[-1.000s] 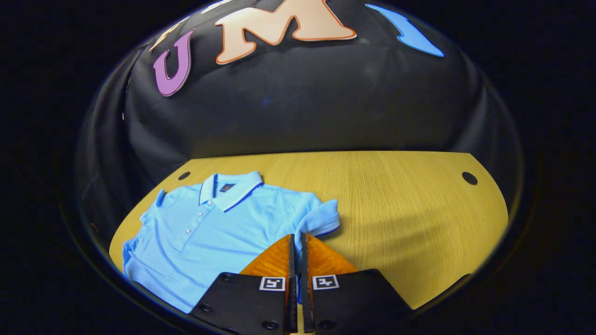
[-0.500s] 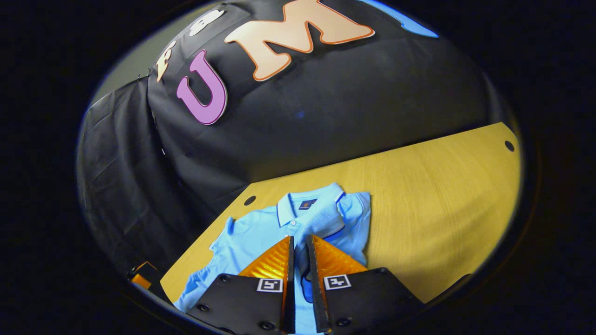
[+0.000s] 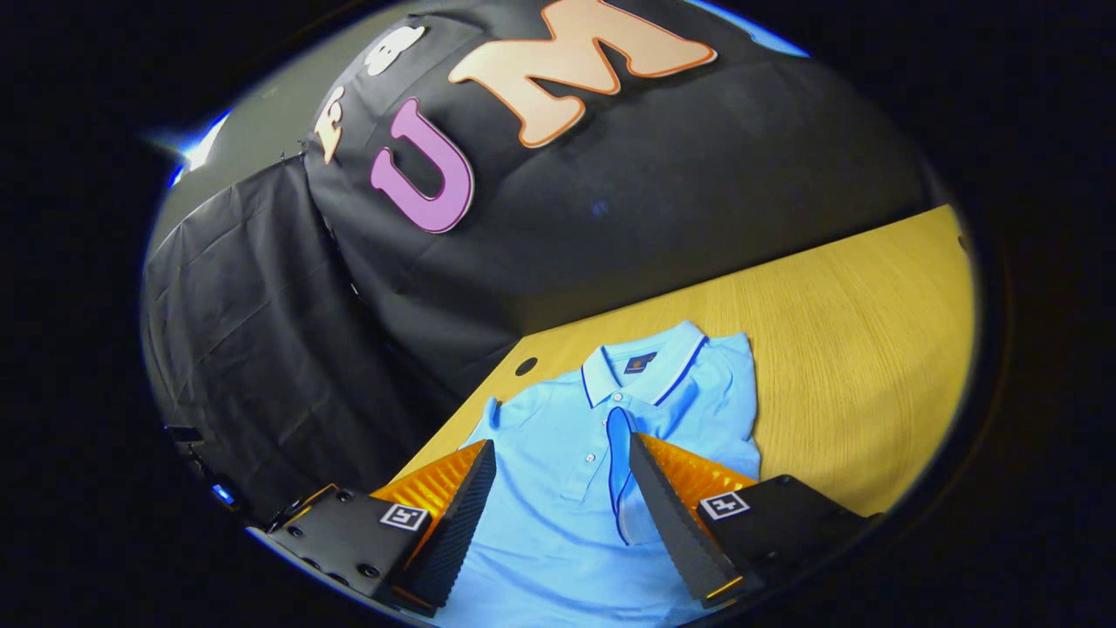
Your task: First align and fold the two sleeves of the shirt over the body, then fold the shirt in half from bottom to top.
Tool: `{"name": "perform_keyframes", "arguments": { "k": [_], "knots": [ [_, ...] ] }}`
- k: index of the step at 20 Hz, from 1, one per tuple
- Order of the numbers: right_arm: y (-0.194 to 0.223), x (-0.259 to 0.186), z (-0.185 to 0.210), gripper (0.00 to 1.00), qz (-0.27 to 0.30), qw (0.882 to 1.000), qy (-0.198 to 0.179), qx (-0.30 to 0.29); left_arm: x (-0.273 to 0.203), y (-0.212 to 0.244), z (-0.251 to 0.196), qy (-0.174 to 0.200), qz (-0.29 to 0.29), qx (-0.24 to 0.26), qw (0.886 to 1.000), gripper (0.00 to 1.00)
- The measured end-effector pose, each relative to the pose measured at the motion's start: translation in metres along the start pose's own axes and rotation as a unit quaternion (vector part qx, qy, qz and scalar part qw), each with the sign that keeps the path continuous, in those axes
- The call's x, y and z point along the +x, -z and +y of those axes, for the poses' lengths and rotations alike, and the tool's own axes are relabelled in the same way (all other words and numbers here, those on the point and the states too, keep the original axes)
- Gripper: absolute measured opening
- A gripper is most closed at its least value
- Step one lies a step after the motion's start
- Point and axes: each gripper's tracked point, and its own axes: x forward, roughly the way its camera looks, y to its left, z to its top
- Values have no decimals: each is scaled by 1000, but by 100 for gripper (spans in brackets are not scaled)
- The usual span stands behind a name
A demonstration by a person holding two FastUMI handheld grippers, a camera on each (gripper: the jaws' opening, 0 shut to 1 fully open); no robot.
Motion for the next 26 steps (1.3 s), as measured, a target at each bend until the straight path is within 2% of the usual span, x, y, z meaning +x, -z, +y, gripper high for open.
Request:
{"name": "perform_keyframes", "arguments": {
  "k": [6,9,14,21,26],
  "knots": [
    [2,-72,18,97,-59,997,-20,-41,4,3,37,-44,10,26,999,95],
    [6,-109,3,97,-85,994,4,-76,13,3,51,-54,16,26,998,95],
    [21,-157,-17,97,-111,985,42,-129,43,8,71,-53,54,-9,997,95],
    [32,-185,-33,97,-108,977,71,-170,107,22,128,-91,105,38,990,95],
    [37,-188,-34,97,-110,978,67,-166,151,39,169,-115,148,-2,982,95]
  ]
}}
